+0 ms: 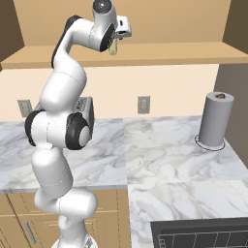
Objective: Sort all alcoholic drinks to one cabinet, and non-alcoholic drinks to the other.
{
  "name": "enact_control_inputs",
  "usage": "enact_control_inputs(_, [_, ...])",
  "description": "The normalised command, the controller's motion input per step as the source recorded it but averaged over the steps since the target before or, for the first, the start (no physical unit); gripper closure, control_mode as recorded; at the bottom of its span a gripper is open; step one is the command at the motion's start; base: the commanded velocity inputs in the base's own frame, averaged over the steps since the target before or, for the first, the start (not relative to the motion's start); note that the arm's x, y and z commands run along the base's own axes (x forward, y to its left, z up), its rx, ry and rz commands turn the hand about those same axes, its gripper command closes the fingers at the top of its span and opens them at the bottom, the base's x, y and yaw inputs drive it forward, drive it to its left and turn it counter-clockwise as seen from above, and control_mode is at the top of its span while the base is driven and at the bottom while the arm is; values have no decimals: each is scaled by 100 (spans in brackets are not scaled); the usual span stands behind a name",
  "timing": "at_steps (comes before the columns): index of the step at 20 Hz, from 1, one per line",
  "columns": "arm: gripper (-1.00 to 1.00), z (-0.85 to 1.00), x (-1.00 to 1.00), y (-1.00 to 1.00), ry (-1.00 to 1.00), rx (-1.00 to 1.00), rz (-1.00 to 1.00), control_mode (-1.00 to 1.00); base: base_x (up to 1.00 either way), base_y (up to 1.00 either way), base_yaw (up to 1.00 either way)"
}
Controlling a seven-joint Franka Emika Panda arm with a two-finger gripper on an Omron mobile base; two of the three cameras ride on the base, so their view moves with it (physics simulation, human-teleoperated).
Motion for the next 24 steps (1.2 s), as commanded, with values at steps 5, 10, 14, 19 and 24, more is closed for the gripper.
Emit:
enact_control_inputs(5, [-100,0,-4,0,-5,0,0,-100,0,0,0])
enact_control_inputs(10, [-100,0,-29,-2,-1,1,-1,-100,0,0,0])
enact_control_inputs(14, [-100,-8,-54,-1,0,0,-1,-100,0,0,0])
enact_control_inputs(19, [-100,-10,-53,0,0,0,0,-100,0,0,0])
enact_control_inputs(24, [-100,-10,-42,0,-3,0,0,-100,0,0,0])
